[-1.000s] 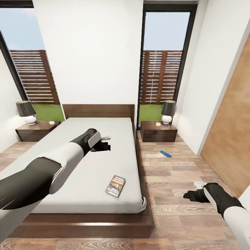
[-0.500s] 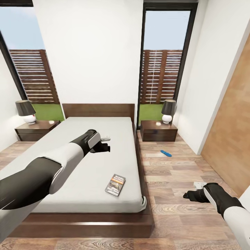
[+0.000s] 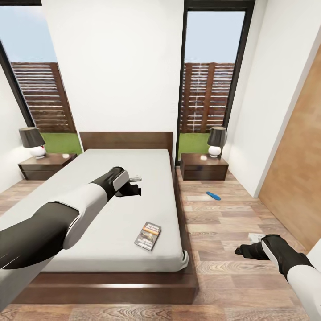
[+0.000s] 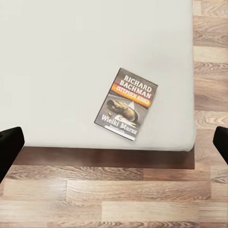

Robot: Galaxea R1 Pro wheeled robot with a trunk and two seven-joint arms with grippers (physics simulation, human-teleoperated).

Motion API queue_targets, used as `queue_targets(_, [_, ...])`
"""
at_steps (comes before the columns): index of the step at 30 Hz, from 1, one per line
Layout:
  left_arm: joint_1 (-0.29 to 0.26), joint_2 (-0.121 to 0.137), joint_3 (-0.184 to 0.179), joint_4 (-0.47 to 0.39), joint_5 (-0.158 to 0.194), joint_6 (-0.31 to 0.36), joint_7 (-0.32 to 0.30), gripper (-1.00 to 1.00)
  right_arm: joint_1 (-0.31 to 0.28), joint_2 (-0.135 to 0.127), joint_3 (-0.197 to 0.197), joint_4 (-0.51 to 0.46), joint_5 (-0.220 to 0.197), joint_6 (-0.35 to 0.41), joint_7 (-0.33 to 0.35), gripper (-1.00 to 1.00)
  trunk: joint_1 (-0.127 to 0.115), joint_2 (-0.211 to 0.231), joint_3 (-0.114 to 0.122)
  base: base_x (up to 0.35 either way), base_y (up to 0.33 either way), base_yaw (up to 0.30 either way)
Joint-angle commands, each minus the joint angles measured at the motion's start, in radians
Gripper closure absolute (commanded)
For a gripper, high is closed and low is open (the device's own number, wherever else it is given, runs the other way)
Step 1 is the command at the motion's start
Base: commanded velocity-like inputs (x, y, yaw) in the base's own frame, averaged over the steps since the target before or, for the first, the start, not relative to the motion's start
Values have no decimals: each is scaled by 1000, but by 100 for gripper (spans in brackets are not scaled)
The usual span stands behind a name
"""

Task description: In the bedroom, move the book from the bed onto either nightstand, and place the two sandals side by side next to the bed.

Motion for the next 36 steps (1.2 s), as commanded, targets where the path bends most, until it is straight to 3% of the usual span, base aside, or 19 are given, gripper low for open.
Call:
queue_targets(1, [-1, 0, -4, -1, 11, 3, 8, -100, 0, -1, -1, -2, -1, 6, 6, -100, 4, -8, -5, 0, 0, 0])
queue_targets(12, [-1, -4, -4, 2, 11, 6, 5, -100, -2, -4, -6, -21, -2, 25, 70, -100, 46, -85, -54, 0, 0, 0])
queue_targets(21, [-1, -11, -4, 12, 11, 5, 6, -100, -4, -5, -7, -37, -3, 85, 78, -100, 81, -148, -97, 0, 0, 0])
queue_targets(36, [-1, -14, -4, 17, 11, 4, 6, -100, -9, -6, -6, -153, -5, 165, 90, -100, 138, -253, -168, 0, 0, 0])
